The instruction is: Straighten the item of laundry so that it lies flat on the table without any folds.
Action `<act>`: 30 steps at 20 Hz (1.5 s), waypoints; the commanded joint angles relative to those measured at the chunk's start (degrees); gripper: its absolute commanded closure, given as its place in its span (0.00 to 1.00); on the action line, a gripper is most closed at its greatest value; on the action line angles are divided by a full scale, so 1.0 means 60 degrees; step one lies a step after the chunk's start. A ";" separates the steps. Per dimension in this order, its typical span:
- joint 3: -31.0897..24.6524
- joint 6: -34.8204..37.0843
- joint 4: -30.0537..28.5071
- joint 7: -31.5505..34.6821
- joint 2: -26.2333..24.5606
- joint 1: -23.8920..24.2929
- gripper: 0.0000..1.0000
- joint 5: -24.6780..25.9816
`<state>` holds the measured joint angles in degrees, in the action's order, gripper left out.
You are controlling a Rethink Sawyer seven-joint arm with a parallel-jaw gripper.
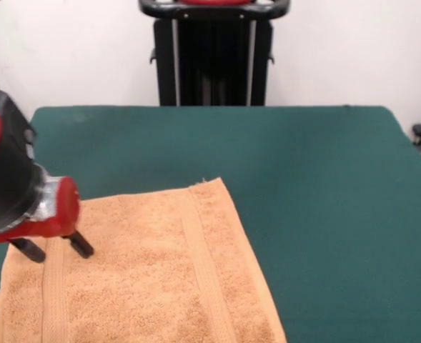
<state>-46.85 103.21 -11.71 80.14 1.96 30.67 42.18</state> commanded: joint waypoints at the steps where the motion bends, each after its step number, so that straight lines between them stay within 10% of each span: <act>1: -0.1234 -0.0177 -0.0511 0.2053 -0.1025 -0.0971 0.00 0.0564; 17: -0.4929 -0.2483 0.0531 -0.0075 -0.2195 -0.0645 0.00 0.6295; 30: -0.5687 -0.2839 0.0321 0.0652 -0.2592 -0.0424 0.00 0.6803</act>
<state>-75.56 101.69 -7.24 80.15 -4.47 29.04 76.73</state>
